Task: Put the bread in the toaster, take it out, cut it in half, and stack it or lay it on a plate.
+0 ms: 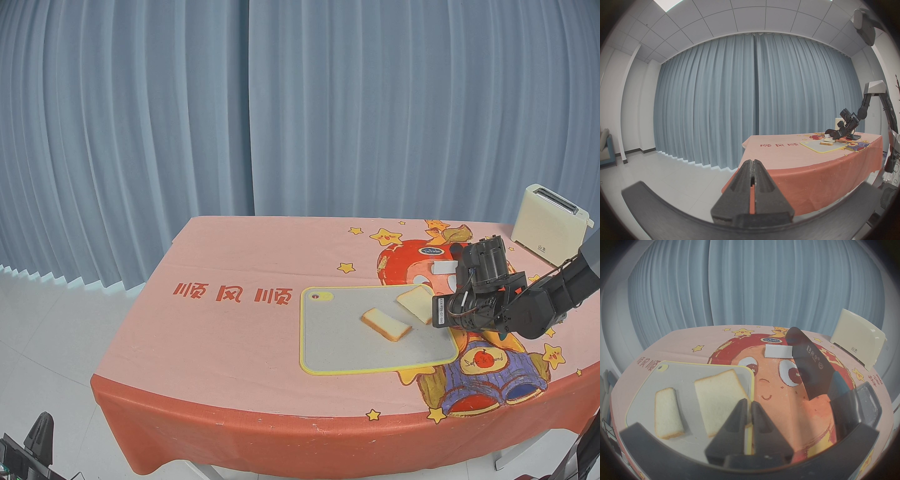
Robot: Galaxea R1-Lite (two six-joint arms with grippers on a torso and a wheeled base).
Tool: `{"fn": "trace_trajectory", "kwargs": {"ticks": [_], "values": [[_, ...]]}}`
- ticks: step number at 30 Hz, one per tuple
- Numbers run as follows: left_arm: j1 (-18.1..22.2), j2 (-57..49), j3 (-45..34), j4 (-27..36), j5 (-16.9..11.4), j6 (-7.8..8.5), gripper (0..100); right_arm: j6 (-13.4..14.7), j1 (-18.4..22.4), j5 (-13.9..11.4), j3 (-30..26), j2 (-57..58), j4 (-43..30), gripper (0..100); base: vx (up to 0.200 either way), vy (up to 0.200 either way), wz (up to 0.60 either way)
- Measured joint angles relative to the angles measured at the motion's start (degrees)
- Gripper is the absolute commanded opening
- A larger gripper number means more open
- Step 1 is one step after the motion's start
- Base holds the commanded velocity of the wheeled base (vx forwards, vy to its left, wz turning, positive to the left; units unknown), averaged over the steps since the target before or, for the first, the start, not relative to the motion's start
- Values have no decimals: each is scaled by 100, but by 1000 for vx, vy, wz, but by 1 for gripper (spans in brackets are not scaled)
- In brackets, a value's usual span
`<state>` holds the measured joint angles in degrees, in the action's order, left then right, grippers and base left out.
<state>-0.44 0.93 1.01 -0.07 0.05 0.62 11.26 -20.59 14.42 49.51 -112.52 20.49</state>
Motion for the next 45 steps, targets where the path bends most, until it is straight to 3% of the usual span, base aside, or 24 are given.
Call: {"fn": "trace_trajectory", "kwargs": {"ticks": [45], "values": [[-2,0,0,0,0,0,0,-76,-440,0,-541,1698,422,0,0,0,0]]}}
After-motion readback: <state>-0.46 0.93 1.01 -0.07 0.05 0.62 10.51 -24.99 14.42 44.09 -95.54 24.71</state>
